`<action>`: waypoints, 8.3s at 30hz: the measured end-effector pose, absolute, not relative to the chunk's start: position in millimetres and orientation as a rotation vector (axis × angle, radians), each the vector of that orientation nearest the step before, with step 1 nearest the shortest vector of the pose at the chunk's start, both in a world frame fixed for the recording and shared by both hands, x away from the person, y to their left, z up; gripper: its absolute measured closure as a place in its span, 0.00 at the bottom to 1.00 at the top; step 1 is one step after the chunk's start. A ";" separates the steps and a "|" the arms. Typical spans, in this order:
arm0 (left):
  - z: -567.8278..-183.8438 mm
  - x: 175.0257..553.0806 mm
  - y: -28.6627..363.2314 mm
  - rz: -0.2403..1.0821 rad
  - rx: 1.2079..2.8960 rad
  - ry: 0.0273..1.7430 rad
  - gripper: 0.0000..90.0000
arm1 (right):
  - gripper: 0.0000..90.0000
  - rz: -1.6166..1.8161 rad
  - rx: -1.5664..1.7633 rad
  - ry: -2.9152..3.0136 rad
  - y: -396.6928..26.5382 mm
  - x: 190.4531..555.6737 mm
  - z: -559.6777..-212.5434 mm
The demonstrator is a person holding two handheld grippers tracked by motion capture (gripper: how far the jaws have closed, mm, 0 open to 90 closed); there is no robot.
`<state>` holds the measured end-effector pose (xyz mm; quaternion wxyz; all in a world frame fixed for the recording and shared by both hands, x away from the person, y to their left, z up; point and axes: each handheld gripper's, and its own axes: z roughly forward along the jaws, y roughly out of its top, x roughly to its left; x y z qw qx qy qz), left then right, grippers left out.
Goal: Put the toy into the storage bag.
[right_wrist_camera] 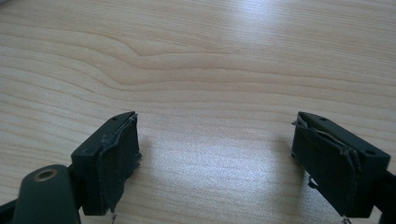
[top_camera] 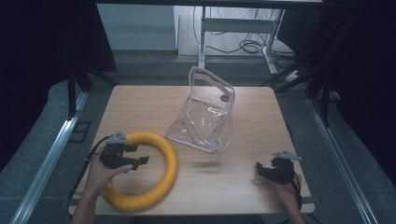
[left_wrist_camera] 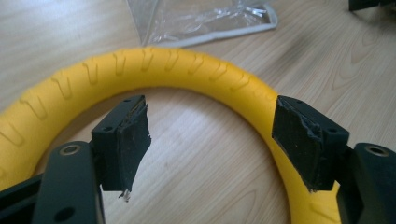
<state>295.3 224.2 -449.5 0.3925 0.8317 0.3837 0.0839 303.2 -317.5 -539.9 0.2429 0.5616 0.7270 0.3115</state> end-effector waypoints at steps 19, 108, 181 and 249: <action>-452.2 267.3 197.5 0.067 2.247 0.915 0.33 | 0.18 0.849 1.540 1.982 -317.5 303.0 -539.7; -412.0 267.9 254.2 -0.055 1.800 0.939 0.54 | 0.18 0.845 1.558 1.962 -317.9 304.6 -539.6; -314.3 299.3 203.2 0.172 1.587 0.718 0.54 | 0.19 0.838 1.569 1.949 -318.7 306.2 -539.6; -252.6 320.2 102.9 0.199 1.616 0.555 0.54 | 0.19 0.834 1.568 1.948 -319.2 307.1 -539.7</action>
